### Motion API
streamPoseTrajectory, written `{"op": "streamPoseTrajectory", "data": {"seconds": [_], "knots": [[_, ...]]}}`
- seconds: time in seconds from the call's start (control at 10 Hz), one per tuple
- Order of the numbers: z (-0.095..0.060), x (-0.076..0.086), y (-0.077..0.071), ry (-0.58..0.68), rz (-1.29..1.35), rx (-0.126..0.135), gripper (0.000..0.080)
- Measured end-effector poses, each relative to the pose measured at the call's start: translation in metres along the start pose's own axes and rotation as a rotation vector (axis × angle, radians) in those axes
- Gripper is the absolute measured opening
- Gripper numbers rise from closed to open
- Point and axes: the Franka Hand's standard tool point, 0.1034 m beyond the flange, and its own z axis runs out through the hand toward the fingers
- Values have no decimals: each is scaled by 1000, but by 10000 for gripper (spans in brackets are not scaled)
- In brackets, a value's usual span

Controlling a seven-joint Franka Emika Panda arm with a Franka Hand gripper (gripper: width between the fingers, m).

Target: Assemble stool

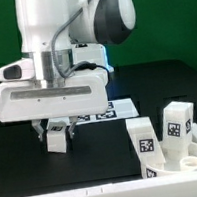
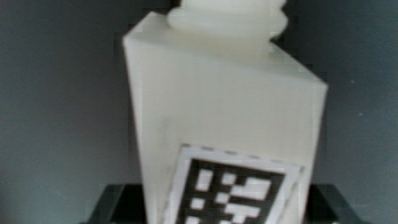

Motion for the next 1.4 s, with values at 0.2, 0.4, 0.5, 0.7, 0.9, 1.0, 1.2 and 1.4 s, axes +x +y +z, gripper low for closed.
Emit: {"op": "streamPoseTrajectory", "data": {"seconds": [0.2,0.4,0.5,0.7,0.9,1.0,1.2,1.4], "knots": [[1,-3,-8,-50,34,43,523],[-16,15,-24,-236,128,181,622],[-22,21,-30,-364,162,208,641],[-20,30,-32,-495,160,235,648],[-24,20,-29,-628,134,252,649],[-30,23,-15,-740,109,210,649],[-29,39,-19,-895,57,78,649],[-23,25,-23,-972,46,80,649]]}}
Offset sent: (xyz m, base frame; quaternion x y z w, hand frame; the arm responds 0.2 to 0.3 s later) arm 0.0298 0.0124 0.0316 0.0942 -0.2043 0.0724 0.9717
